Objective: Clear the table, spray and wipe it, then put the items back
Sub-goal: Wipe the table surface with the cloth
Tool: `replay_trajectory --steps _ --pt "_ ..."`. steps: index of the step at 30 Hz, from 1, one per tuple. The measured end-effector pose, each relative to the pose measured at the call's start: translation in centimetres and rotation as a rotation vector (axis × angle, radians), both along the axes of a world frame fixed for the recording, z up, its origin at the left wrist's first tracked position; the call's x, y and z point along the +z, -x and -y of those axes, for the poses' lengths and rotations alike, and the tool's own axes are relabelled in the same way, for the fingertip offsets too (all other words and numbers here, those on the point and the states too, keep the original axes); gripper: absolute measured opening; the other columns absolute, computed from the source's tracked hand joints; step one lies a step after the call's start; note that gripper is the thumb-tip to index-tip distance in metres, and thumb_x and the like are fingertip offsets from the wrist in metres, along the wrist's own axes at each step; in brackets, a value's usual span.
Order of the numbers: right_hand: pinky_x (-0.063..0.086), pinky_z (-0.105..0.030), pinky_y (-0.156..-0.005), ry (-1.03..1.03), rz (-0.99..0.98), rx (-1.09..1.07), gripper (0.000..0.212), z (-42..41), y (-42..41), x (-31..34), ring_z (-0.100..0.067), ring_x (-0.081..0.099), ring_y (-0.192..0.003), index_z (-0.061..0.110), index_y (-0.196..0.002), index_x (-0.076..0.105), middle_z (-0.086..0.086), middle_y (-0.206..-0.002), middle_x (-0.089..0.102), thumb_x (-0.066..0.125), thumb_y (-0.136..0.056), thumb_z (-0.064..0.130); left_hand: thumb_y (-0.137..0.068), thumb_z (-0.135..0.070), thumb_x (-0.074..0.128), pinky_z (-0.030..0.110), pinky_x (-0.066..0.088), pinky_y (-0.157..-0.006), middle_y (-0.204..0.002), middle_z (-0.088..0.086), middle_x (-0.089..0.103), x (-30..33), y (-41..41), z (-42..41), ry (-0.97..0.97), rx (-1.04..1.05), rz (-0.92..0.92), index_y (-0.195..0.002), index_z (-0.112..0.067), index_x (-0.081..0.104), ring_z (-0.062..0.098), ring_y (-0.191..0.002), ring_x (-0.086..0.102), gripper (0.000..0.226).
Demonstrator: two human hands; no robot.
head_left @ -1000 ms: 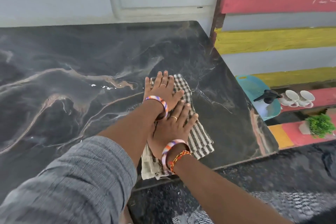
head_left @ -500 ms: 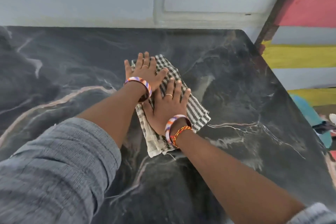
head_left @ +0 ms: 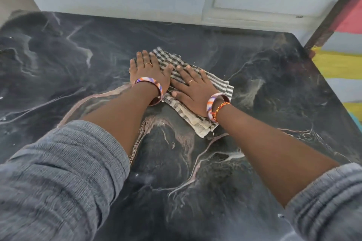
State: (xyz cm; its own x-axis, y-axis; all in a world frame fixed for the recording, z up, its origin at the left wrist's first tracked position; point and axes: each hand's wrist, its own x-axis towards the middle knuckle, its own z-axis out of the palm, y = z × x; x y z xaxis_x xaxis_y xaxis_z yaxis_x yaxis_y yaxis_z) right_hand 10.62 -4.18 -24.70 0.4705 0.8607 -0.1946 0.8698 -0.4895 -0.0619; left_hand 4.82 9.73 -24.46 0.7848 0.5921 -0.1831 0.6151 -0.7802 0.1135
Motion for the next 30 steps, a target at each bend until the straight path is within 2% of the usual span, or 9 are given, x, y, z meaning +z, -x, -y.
replay_trajectory --steps 9,14,17,19,23,27,30 --pt "-0.01 -0.049 -0.116 0.04 -0.022 0.068 0.052 6.2 7.3 0.9 -0.022 -0.009 -0.147 0.036 -0.148 0.01 -0.001 -0.159 -0.007 0.021 -0.098 0.048 -0.094 -0.054 0.009 0.042 -0.002 -0.121 -0.158 0.02 -0.002 0.5 7.9 6.7 -0.028 0.049 -0.052 -0.147 0.002 0.001 0.033 -0.147 -0.003 0.078" --pt "-0.009 -0.062 -0.112 0.058 -0.014 -0.002 0.052 10.9 11.9 1.1 -0.021 -0.009 -0.147 0.039 -0.147 0.011 0.001 -0.159 -0.007 0.018 -0.097 0.052 -0.094 -0.053 0.008 0.04 -0.003 -0.121 -0.157 0.021 -0.003 0.8 11.8 11.2 -0.033 -0.024 -0.084 -0.146 0.004 -0.002 0.034 -0.147 -0.003 0.078" --pt "-0.007 -0.067 -0.109 0.066 -0.002 -0.046 0.063 13.5 14.5 0.9 -0.021 -0.008 -0.147 0.042 -0.146 0.011 0.003 -0.159 -0.006 0.004 -0.087 0.063 -0.095 -0.053 0.009 0.04 -0.001 -0.122 -0.157 0.022 -0.002 0.9 14.1 13.7 -0.031 -0.078 -0.076 -0.146 0.005 -0.001 0.034 -0.147 -0.002 0.078" --pt "-0.006 -0.067 -0.109 0.068 0.001 -0.091 0.074 15.2 16.4 0.6 -0.021 -0.009 -0.147 0.042 -0.146 0.011 0.004 -0.159 -0.006 -0.005 -0.077 0.067 -0.095 -0.053 0.009 0.04 -0.001 -0.122 -0.157 0.022 -0.002 0.9 15.6 15.2 -0.034 -0.119 -0.076 -0.146 0.005 -0.001 0.034 -0.147 -0.002 0.078" --pt "-0.004 -0.068 -0.109 0.08 0.008 -0.18 0.059 17.5 20.1 0.6 -0.021 -0.009 -0.147 0.042 -0.146 0.011 0.004 -0.159 -0.007 0.008 -0.09 0.062 -0.095 -0.053 0.008 0.041 -0.003 -0.121 -0.157 0.021 -0.004 0.7 18.1 17.0 -0.03 -0.203 -0.07 -0.146 0.004 -0.003 0.034 -0.147 -0.004 0.077" --pt "0.0 -0.068 -0.11 0.048 0.061 -0.249 0.072 18.1 23.2 0.0 -0.023 -0.004 -0.147 0.043 -0.145 0.01 0.004 -0.16 -0.002 -0.007 -0.078 0.063 -0.095 -0.052 0.008 0.04 -0.004 -0.121 -0.158 0.019 -0.005 0.7 20.5 17.1 -0.022 -0.29 -0.066 -0.147 0.001 -0.002 0.032 -0.147 -0.005 0.075" --pt "0.0 -0.067 -0.111 0.035 0.059 -0.319 0.073 17.2 25.0 -0.3 -0.024 -0.004 -0.147 0.043 -0.146 0.006 0.004 -0.16 -0.002 -0.01 -0.076 0.061 -0.095 -0.051 0.008 0.04 -0.004 -0.121 -0.158 0.017 -0.007 0.8 22.5 16.2 -0.021 -0.342 -0.072 -0.147 -0.001 -0.003 0.03 -0.147 -0.006 0.074"
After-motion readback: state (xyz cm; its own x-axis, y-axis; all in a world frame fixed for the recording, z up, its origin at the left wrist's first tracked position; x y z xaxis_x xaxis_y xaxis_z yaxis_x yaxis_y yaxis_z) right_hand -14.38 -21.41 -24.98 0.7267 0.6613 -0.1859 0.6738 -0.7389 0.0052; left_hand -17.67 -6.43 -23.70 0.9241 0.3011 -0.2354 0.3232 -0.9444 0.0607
